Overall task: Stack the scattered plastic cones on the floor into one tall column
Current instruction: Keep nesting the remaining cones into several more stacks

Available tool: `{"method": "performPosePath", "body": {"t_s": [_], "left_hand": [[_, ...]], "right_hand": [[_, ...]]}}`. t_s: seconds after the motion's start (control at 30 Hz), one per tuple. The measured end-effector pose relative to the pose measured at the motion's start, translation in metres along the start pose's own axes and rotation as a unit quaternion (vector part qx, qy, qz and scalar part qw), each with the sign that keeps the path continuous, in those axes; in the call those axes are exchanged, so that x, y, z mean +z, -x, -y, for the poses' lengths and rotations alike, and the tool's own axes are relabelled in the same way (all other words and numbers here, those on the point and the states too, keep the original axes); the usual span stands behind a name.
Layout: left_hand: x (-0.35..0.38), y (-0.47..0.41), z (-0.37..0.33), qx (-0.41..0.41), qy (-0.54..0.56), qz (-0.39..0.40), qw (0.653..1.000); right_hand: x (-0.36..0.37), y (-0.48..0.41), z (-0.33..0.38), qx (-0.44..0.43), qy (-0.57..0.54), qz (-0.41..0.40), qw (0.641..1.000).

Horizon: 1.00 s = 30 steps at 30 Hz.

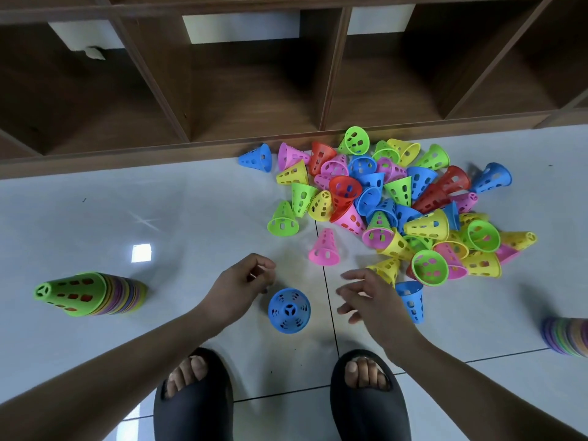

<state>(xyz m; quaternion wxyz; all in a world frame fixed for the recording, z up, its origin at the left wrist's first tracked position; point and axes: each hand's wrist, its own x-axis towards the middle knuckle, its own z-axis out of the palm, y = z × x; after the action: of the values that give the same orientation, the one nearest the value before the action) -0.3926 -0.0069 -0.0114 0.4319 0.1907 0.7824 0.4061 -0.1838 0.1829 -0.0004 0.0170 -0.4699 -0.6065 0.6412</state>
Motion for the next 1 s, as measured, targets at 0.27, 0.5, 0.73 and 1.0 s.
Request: {"method": "performPosePath", "body": {"t_s": [0.27,0.5,0.73,1.0], "left_hand": [[-0.011,-0.056,-0.02,0.045,-0.018,-0.019,0.999],[-0.019,-0.092,-0.028,-0.006,-0.032,0.012,0.999],[-0.02,-0.085,-0.024,-0.002,0.033,-0.044,0.999],[-0.035,-0.041,-0.029,0.001,0.112,-0.114,0.987]], "right_hand": [[-0.032,-0.014,-0.013,0.035,-0.028,-0.079,0.996],[-0.036,-0.015,-0.018,0.049,-0.067,-0.093,0.992],[-0.035,0.011,-0.003,-0.009,-0.028,-0.132,0.991],[-0.019,0.042,0.036,-0.058,-0.149,-0.016,0.987]]}}
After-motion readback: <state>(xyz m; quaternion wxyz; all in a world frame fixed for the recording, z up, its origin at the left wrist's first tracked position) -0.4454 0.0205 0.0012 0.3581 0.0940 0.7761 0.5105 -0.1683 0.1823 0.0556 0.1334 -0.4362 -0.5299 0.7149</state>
